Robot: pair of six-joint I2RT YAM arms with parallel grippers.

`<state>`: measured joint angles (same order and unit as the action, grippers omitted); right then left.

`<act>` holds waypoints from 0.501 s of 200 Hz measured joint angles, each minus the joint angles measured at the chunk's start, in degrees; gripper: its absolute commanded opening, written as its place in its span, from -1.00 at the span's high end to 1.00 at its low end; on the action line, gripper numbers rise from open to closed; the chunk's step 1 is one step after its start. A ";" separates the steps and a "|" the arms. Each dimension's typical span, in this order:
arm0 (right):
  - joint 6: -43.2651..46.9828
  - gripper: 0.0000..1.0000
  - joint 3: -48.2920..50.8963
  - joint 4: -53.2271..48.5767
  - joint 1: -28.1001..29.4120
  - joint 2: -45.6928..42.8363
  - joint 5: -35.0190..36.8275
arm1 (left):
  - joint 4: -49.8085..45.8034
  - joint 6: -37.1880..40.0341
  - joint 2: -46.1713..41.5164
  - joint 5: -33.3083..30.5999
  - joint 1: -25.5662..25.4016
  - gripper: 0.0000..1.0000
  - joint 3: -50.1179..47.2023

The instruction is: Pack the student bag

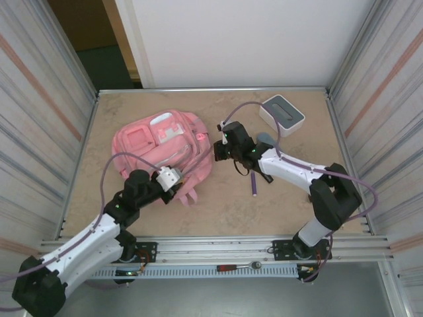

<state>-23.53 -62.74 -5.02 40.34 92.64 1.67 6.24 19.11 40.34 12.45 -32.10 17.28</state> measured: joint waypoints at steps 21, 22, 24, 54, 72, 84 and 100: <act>-0.02 1.00 -0.57 0.59 -0.76 1.09 -2.14 | -0.22 -1.31 -3.39 -0.96 2.47 0.26 -1.44; -0.02 1.00 -0.57 0.59 -0.81 1.11 -2.27 | -0.24 -1.25 -3.48 -1.03 2.54 0.23 -1.44; -0.02 1.00 -0.52 0.63 -0.92 1.11 -2.49 | -0.28 -1.70 -3.72 -1.27 2.67 0.18 -1.44; -0.35 1.00 -0.09 1.36 -1.27 1.09 -4.98 | -0.50 -2.78 -3.98 -2.60 2.99 -0.22 -0.94; -0.48 1.00 0.28 1.55 -0.31 1.07 -5.27 | -1.46 -3.41 -2.21 -3.61 1.03 -0.29 1.03; -0.50 1.00 0.28 1.55 0.61 0.87 -5.27 | -1.79 -3.58 -0.04 -4.55 -1.40 -0.30 3.21; -0.70 1.00 0.50 1.49 1.92 -0.02 -5.44 | -1.95 -3.54 4.17 -6.73 -5.11 -0.30 6.64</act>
<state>-24.23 -62.24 -3.53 42.26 92.62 -3.77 4.29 15.57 44.51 5.72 -37.21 23.92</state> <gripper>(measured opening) 0.042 0.651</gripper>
